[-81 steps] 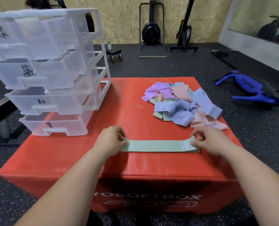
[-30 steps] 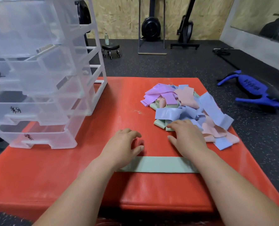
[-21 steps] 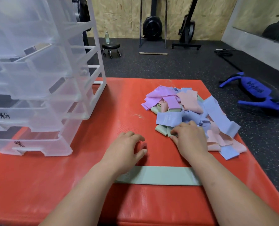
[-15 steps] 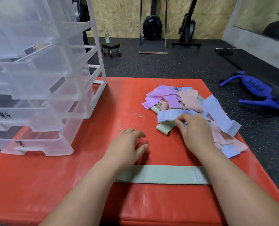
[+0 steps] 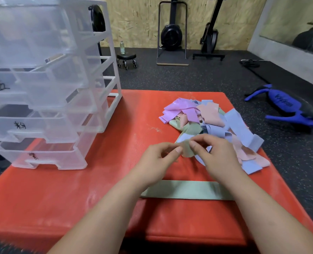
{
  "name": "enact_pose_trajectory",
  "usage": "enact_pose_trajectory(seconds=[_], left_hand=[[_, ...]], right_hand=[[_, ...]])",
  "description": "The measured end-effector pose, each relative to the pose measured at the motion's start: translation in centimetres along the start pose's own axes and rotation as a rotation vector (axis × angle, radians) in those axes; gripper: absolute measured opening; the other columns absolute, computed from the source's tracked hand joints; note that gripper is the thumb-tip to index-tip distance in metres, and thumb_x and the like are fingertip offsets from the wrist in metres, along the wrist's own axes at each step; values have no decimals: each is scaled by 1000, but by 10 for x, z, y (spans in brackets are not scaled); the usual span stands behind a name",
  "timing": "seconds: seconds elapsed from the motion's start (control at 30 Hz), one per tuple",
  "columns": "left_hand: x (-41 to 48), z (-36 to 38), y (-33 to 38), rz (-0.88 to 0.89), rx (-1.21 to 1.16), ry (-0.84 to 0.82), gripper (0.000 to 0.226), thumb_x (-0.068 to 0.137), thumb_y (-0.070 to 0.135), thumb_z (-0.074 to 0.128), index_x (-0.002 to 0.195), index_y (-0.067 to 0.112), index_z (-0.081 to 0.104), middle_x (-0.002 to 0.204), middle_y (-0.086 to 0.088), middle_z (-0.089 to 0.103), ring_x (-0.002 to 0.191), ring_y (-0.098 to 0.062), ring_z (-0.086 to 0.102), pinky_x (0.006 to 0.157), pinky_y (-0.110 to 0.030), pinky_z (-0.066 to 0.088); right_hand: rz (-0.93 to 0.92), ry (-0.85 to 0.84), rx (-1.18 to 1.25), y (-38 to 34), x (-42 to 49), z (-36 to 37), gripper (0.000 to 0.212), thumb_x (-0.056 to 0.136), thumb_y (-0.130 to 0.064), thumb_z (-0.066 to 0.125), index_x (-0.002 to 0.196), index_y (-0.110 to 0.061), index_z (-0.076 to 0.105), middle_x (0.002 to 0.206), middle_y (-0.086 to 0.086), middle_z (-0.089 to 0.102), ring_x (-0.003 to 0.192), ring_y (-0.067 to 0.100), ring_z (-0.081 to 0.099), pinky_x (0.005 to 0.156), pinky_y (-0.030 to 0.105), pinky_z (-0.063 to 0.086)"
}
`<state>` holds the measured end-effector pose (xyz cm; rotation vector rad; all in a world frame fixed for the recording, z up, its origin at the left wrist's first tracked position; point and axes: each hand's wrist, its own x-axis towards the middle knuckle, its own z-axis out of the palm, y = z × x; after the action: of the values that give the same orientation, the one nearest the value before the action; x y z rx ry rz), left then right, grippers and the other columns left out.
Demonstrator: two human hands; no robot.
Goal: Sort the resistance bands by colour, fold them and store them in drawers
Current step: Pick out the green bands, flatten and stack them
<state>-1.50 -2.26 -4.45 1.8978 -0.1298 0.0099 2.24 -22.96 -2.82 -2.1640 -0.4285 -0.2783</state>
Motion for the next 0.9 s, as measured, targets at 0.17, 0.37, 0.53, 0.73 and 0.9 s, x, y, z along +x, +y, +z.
enact_pose_trajectory(seconds=[0.17,0.37,0.53,0.73,0.9], left_hand=[[-2,-2,3,-105,-223,118,15,105,24,66,111,19,79,102,3,81,91,-5,72,79,-31,59],[2,-25,-7,-137,-269,194,18,106,11,61,110,11,79,92,2,80,82,-8,70,77,-28,62],[2,-31,-10,-41,-148,197,17,107,15,61,109,13,78,88,3,74,78,-7,63,72,-22,55],[-1,-24,-1,108,-134,218,5,93,12,81,97,12,77,76,5,76,70,-5,65,68,-23,51],[-2,-27,3,140,-243,274,14,94,19,80,106,11,77,92,-3,79,85,-11,69,78,-28,54]], right_hand=[[-77,-285,39,-8,-8,14,21,100,-27,68,110,-44,76,106,-22,74,99,6,63,80,17,43],[17,-59,10,2,4,9,24,90,-21,78,108,-37,75,105,-23,74,86,4,66,75,5,40],[-104,-186,-80,-2,8,13,37,93,-35,75,129,-42,67,126,-27,65,112,2,58,91,15,42],[-217,-246,-109,-18,12,28,37,91,-29,76,124,-41,68,109,-28,67,110,3,53,91,28,46],[-161,-71,134,-30,17,28,11,87,-29,81,94,-34,76,92,-14,74,96,11,64,85,27,47]])
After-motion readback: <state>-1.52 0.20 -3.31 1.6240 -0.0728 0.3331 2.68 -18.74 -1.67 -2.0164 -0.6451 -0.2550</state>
